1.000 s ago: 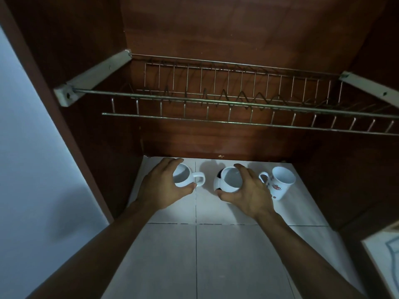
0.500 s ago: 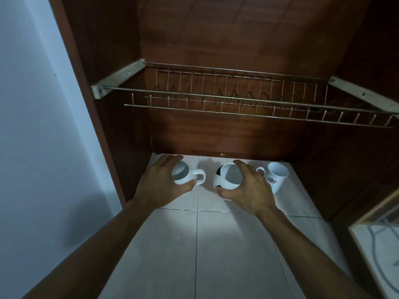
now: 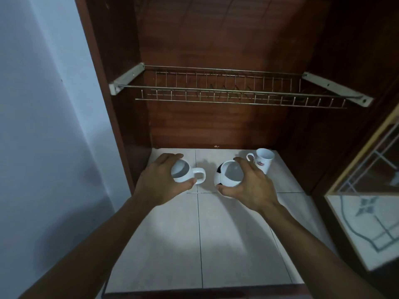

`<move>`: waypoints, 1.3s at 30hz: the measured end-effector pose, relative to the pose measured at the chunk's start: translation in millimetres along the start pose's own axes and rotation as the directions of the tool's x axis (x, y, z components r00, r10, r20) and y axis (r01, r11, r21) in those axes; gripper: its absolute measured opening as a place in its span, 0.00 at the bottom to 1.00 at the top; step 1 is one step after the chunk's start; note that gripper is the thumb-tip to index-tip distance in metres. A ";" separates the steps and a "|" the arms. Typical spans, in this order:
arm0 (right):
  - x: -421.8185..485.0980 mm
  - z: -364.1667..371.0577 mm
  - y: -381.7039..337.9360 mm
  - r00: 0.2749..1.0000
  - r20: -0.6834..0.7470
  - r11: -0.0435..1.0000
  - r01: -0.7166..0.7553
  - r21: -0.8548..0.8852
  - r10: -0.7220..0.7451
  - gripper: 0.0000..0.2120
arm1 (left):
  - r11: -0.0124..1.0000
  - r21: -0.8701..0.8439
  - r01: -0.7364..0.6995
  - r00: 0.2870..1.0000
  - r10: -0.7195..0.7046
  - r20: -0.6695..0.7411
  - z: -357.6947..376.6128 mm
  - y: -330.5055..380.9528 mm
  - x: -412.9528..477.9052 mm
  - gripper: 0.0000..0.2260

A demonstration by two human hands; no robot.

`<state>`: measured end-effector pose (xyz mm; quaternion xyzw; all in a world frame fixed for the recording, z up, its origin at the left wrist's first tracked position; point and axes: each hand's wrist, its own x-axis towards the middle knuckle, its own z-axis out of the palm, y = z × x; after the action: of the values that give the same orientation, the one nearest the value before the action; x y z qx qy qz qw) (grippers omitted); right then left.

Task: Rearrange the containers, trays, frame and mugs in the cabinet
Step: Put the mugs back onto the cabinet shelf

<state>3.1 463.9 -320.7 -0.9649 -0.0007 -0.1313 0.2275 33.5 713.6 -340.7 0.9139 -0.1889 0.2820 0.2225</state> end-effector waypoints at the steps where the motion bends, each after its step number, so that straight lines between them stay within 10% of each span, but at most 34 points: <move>1: -4.8 -2.1 0.5 1.000 0.001 1.000 -0.002 0.009 0.002 0.41 | 1.000 0.001 0.002 1.000 -0.002 -0.003 -2.0 3.1 -3.5 0.36; 39: -207.1 -89.9 1.3 0.993 -0.042 0.993 0.115 0.027 -0.114 0.41 | 0.975 -0.098 0.202 0.979 -0.198 0.043 -97.9 135.4 -160.7 0.38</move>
<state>-219.5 435.3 -296.3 -0.9570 -0.0534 -0.1636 0.2337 -196.1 686.8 -323.8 0.9203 -0.1136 0.2332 0.2929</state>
